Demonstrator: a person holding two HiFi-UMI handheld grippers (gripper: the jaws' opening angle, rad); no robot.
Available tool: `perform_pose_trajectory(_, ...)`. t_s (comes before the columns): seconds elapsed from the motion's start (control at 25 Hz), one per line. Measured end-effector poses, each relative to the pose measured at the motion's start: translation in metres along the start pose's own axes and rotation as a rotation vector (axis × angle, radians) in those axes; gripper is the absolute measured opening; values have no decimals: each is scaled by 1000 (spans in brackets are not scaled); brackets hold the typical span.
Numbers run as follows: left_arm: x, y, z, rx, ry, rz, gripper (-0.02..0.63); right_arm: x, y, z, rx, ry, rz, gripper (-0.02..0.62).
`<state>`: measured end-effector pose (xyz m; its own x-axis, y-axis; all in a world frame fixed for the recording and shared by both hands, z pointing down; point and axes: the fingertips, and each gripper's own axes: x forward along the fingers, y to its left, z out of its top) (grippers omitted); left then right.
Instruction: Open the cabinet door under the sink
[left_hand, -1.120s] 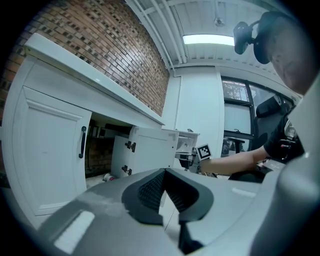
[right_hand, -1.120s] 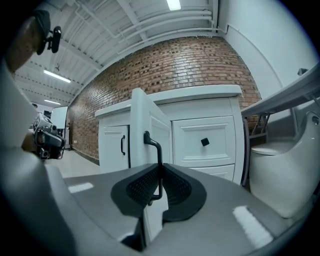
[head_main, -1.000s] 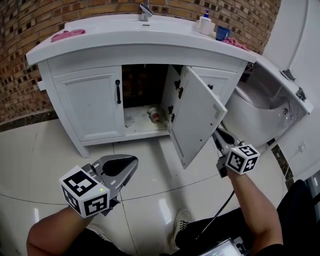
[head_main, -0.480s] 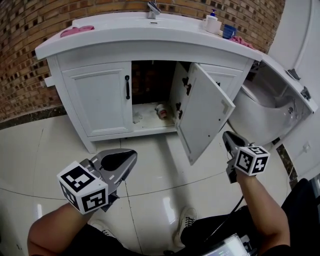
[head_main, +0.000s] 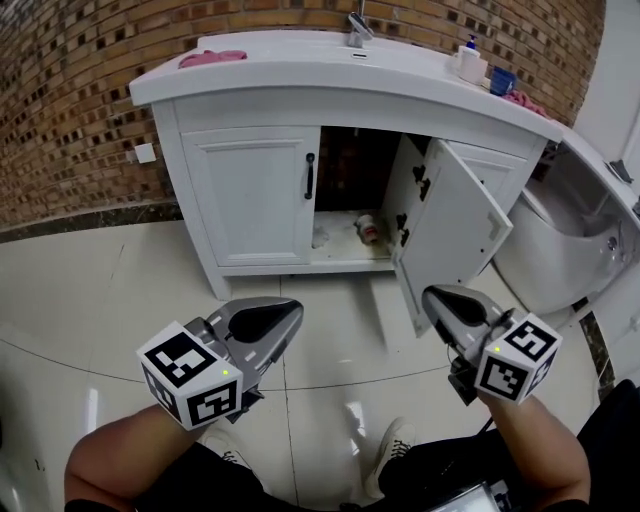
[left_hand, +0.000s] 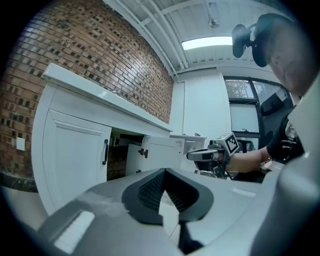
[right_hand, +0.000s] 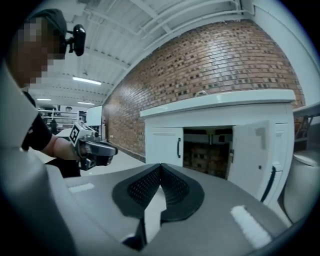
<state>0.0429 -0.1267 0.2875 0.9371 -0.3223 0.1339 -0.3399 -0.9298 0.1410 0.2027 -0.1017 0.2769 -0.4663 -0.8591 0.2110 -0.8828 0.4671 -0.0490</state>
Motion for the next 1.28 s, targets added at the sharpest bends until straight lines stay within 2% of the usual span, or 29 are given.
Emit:
perform_pose_trajectory(0.12,-11,-7,4,28,-12,2,6,9,38,9,-27,-7,96,8)
perform_pose_trajectory(0.24,-18,-11,4,69,-8,13,6,17,53,9,-25,-2,138,8)
perform_pose_trajectory(0.4,-23,-8,4,103,-6,30,6,20,53,7,-3,7,145,8)
perform_pose_trajectory(0.92,-30,-4,6,75,-22,42,6,21,69,7,-7,3,194,8)
perform_pose_trajectory(1.28,-28,-1,3,65,-6,50,6,25,69,2,-21,16,182,6)
